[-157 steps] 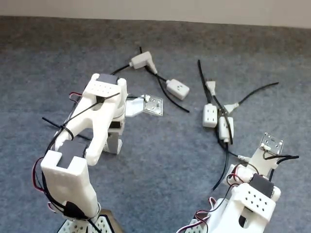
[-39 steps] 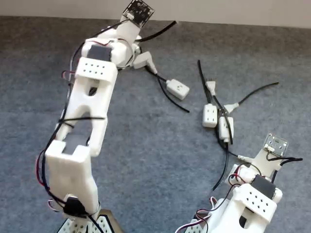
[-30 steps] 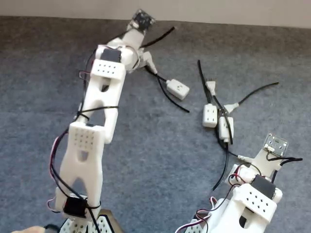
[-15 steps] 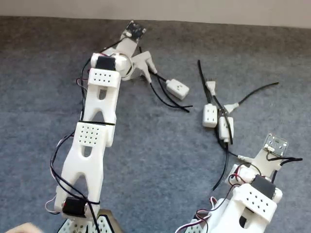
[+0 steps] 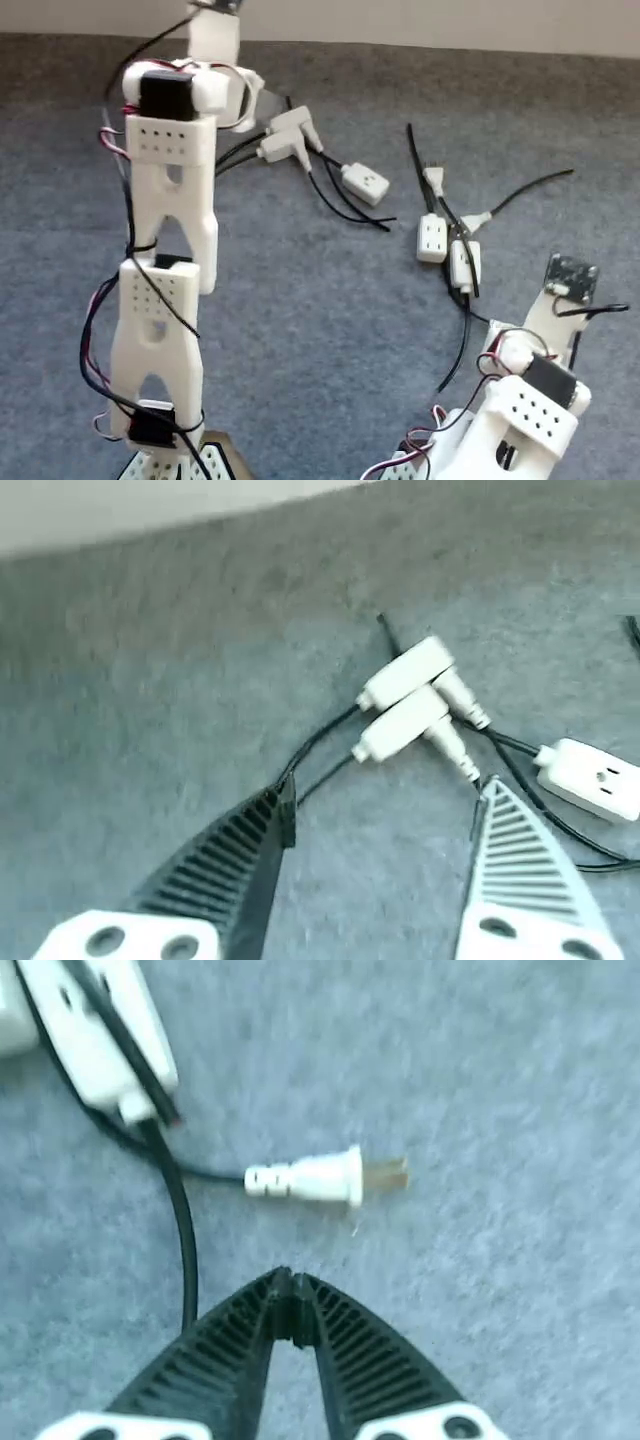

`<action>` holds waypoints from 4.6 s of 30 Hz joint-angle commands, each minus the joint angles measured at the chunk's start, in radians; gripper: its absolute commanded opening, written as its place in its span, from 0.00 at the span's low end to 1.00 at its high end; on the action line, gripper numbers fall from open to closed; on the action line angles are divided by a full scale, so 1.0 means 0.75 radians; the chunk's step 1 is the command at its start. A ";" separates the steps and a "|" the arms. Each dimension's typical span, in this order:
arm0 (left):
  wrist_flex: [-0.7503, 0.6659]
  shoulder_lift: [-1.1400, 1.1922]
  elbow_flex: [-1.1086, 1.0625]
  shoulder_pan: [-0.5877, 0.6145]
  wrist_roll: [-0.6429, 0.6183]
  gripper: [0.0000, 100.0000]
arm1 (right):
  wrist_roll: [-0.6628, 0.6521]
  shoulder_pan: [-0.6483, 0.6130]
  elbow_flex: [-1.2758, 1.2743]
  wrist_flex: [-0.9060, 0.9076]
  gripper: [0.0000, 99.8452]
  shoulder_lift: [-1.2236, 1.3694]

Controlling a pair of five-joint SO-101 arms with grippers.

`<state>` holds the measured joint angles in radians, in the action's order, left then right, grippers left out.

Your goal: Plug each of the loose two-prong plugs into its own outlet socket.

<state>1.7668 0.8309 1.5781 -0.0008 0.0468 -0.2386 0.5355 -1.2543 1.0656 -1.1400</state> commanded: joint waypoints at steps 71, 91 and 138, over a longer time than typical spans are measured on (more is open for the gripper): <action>-0.665 -0.095 -1.183 0.175 -0.554 0.28 | 0.317 -0.776 1.433 -0.294 0.05 1.942; -0.681 -0.089 -1.183 0.181 -0.554 0.28 | 0.319 -0.778 2.656 0.793 0.05 1.947; -0.761 -0.083 -1.190 0.557 -1.035 0.28 | 1.487 -1.597 2.761 0.412 0.05 2.775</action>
<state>1.2083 0.7910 0.6805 0.4181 -0.7219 0.7066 -0.6598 0.7434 1.4385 0.8853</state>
